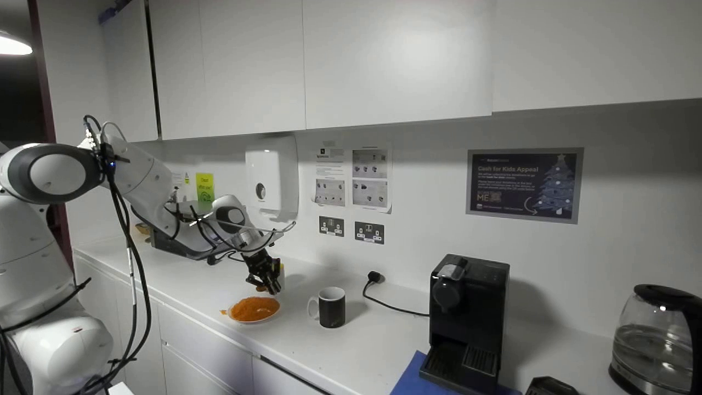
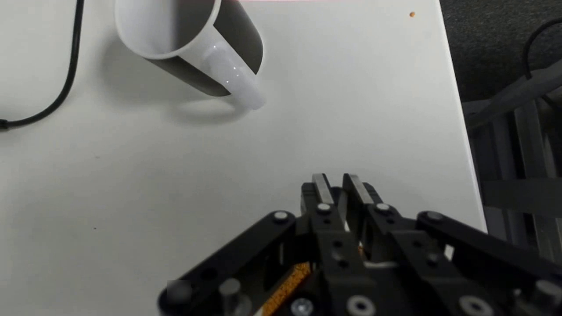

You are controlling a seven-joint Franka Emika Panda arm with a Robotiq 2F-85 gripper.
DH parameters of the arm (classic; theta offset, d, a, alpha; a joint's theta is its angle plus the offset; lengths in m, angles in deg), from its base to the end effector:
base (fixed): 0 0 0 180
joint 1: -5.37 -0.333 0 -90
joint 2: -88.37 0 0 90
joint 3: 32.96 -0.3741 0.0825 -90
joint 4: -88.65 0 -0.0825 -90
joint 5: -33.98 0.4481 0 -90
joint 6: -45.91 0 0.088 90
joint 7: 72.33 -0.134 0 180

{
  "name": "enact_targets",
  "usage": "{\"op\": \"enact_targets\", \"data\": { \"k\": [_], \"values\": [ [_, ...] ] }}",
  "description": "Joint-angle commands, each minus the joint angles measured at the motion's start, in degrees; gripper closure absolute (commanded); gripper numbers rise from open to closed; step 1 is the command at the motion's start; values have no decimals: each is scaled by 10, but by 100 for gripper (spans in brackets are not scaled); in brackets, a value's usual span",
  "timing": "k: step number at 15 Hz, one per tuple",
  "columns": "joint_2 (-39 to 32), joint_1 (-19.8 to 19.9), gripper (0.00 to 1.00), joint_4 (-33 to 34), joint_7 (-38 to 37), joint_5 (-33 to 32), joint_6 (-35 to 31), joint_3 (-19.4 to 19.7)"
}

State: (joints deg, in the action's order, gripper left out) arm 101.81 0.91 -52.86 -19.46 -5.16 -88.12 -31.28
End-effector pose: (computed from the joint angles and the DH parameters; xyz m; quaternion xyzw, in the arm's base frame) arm 0.5037 0.0023 0.3865 0.7301 0.6343 -0.0605 0.2470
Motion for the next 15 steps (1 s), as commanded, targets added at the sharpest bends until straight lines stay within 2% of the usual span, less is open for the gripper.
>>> {"op": "enact_targets", "data": {
  "k": [1, 15],
  "values": [
    [16, 7, 97, 9, 7, -5, -3, -6],
    [1, 5, 97, 69, -25, -31, 10, -37]
  ]
}}
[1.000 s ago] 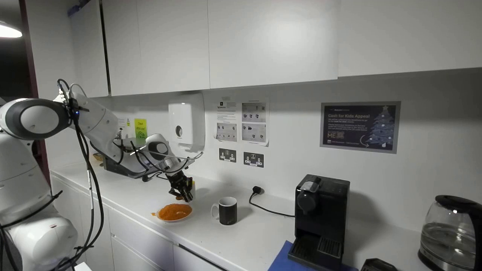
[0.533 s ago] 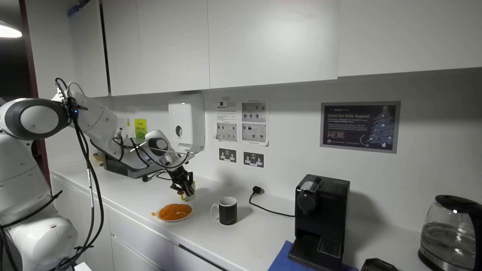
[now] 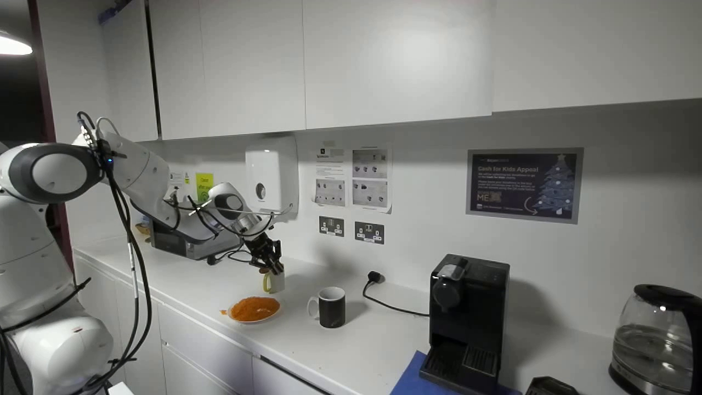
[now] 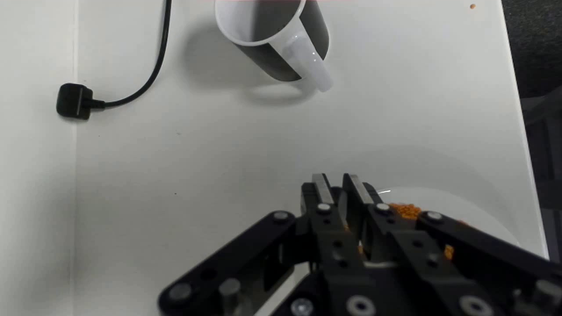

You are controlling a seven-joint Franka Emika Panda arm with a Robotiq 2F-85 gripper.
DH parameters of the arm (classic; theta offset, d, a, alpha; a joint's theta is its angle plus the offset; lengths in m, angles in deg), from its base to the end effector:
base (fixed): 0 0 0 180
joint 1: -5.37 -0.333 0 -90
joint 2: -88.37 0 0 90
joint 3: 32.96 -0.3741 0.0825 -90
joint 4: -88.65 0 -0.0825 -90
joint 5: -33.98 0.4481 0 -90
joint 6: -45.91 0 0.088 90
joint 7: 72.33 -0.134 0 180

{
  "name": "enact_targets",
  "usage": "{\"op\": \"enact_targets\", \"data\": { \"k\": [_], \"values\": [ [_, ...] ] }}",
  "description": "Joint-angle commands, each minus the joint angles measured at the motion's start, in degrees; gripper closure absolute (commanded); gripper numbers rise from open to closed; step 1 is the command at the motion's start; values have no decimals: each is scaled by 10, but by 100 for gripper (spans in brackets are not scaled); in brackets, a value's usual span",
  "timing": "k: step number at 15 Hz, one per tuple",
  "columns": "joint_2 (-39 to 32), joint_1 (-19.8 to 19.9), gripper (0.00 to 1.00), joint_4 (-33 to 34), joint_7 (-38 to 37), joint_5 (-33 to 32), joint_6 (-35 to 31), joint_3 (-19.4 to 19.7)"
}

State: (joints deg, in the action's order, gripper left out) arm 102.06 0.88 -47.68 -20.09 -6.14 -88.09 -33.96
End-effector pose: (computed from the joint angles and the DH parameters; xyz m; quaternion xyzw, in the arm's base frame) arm 0.5303 0.0283 0.4368 0.7155 0.6372 -0.0227 0.2855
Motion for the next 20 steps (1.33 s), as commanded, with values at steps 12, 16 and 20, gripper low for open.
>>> {"op": "enact_targets", "data": {
  "k": [12, 16, 20],
  "values": [
    [-24, 2, 97, 66, -22, -8, 33, -17],
    [-35, 1, 97, 82, -26, -6, 37, -19],
    [-57, -2, 97, 106, -39, -5, 48, -25]
  ]
}}
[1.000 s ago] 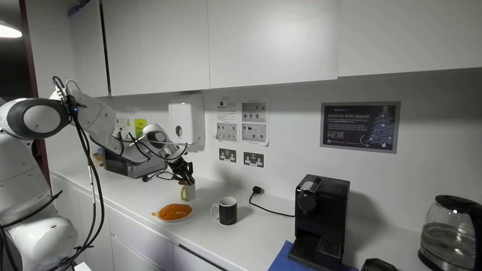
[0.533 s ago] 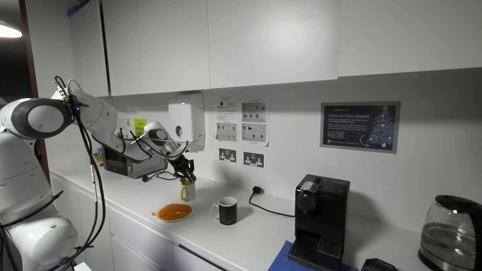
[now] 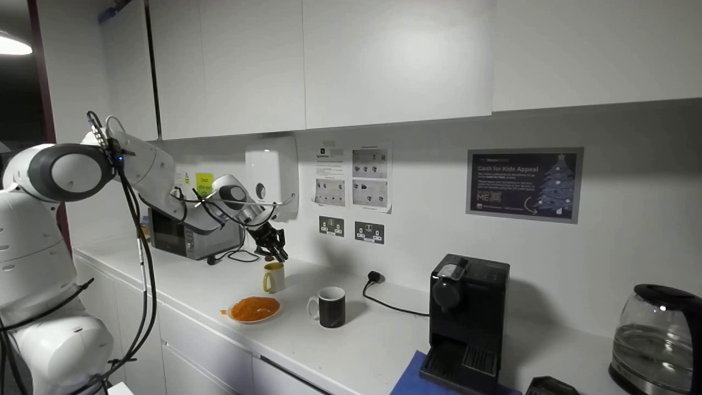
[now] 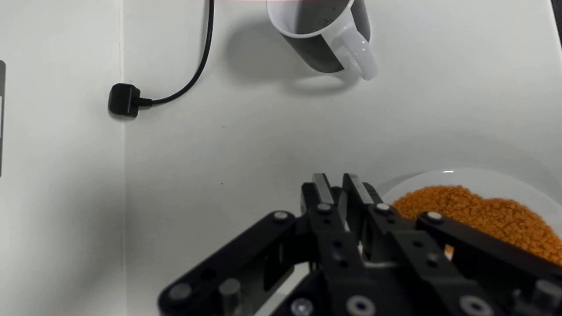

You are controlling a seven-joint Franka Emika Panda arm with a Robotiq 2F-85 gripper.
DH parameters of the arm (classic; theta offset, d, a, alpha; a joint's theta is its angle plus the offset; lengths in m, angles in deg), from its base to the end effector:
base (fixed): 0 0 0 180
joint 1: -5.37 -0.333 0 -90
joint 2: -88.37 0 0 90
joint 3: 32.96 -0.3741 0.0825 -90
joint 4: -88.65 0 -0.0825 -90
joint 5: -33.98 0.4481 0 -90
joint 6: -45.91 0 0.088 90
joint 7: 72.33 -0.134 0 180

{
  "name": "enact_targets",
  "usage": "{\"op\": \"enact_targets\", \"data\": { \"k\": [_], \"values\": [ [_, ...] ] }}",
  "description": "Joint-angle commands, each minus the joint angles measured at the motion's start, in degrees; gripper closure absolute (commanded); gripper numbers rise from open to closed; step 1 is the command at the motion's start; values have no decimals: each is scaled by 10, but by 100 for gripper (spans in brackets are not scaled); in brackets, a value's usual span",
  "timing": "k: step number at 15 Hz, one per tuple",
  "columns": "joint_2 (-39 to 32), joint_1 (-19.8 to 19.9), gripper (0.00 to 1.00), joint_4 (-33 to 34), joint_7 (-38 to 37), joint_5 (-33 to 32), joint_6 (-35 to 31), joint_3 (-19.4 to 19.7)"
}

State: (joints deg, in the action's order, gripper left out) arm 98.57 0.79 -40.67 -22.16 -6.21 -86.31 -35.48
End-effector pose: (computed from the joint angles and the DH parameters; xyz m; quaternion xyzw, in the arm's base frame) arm 0.5660 0.0451 0.4676 0.7219 0.6226 -0.0050 0.3020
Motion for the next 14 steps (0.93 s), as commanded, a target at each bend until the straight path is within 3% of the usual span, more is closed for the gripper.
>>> {"op": "enact_targets", "data": {
  "k": [1, 14],
  "values": [
    [-29, -2, 97, 42, -20, -3, 37, -12],
    [-107, -12, 97, 130, -42, 1, 95, -34]
  ]
}}
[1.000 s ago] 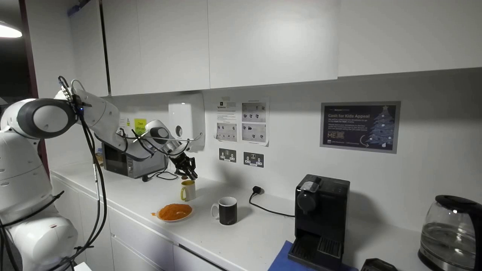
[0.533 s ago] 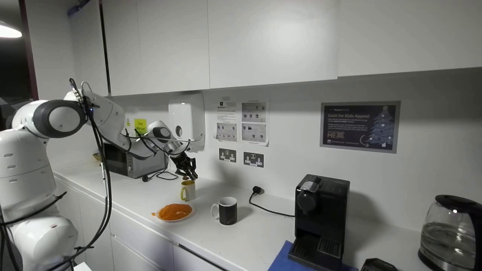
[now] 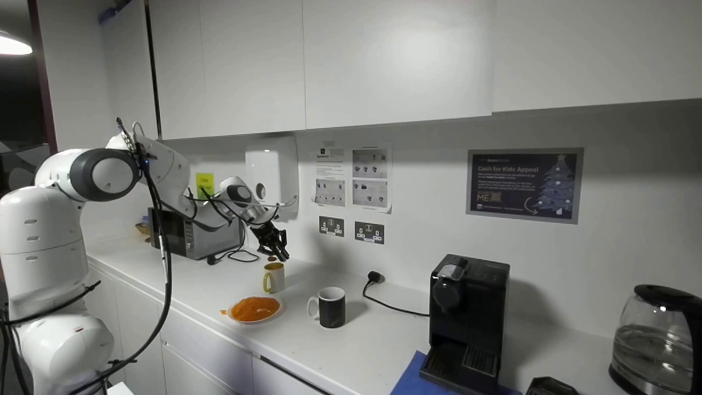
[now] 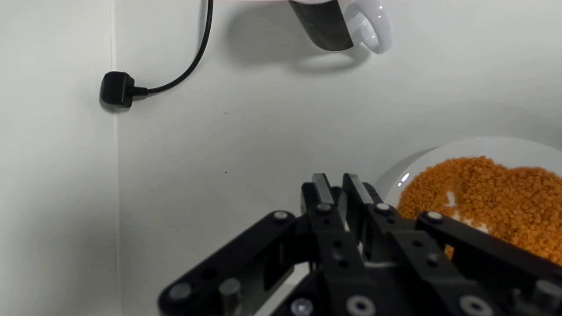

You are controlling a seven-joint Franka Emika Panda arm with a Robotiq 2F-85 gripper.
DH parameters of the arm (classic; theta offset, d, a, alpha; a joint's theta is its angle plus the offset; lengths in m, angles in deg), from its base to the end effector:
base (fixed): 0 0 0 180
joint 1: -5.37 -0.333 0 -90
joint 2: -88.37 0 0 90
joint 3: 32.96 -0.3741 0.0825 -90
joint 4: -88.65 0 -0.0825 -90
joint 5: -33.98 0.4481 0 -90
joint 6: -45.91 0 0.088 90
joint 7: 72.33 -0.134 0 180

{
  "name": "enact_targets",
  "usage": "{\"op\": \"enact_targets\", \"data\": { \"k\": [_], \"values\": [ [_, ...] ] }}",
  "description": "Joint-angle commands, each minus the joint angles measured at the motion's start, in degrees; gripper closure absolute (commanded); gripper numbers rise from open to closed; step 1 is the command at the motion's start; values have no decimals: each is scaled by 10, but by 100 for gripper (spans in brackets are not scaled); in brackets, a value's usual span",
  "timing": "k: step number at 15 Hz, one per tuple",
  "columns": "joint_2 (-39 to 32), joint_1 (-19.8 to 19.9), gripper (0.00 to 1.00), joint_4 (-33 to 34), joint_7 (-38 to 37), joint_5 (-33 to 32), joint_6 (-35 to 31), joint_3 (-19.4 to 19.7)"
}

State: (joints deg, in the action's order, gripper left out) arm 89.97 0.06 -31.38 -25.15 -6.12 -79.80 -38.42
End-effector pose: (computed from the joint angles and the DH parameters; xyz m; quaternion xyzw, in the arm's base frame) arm 0.6121 0.0791 0.4586 0.7316 0.6133 -0.0348 0.2957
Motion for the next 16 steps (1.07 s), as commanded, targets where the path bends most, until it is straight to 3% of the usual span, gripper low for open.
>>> {"op": "enact_targets", "data": {
  "k": [1, 16],
  "values": [
    [-27, -5, 97, 44, -13, 0, 32, -6],
    [-85, -17, 97, 87, -17, 1, 51, -14]
  ]
}}
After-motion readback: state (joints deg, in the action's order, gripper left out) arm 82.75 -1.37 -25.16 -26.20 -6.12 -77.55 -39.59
